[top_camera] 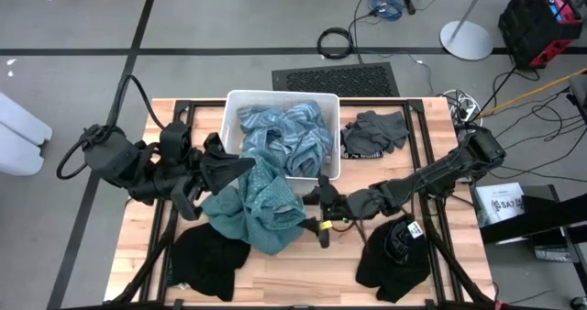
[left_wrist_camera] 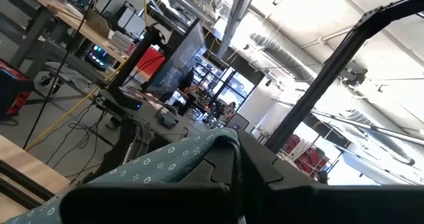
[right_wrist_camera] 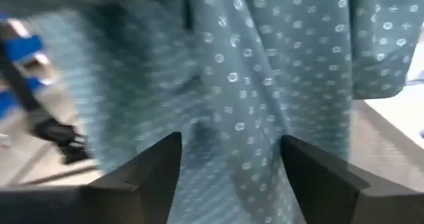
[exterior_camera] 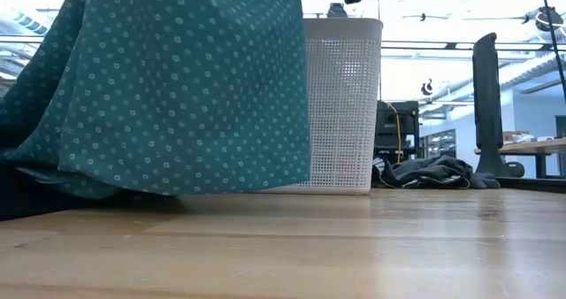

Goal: Sort clothes
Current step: Put the green polo shirt into the white laundry bin

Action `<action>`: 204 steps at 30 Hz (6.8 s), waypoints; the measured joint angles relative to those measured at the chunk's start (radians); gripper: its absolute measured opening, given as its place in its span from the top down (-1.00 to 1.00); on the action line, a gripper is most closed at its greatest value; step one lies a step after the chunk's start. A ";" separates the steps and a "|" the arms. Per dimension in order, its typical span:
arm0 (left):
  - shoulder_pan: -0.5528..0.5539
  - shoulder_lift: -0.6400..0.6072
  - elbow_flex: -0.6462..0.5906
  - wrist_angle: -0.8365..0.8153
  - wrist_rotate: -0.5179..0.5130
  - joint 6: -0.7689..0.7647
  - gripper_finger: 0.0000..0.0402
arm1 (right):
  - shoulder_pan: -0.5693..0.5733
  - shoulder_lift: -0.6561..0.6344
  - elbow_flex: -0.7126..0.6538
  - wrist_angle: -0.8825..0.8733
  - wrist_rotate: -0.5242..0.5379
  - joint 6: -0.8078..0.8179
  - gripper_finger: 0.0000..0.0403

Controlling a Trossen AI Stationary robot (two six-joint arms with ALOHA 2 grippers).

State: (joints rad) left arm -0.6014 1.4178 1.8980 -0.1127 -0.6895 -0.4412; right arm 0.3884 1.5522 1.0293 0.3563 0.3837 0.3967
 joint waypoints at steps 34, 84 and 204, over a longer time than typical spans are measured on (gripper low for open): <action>-0.003 0.003 0.001 -0.026 0.032 0.002 0.95 | 0.415 0.011 1.273 -1.660 0.554 0.043 1.00; 0.014 0.033 0.001 0.045 -0.235 -0.026 0.95 | 0.430 0.247 1.319 -1.882 0.215 0.227 0.26; -0.144 0.174 -0.050 -0.174 0.018 -0.372 0.98 | 0.694 0.072 1.196 -1.690 0.248 0.425 1.00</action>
State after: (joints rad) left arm -0.7450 1.5917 1.8479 -0.2870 -0.6712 -0.8129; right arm 1.0821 1.6241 2.2258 -1.3337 0.6315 0.8218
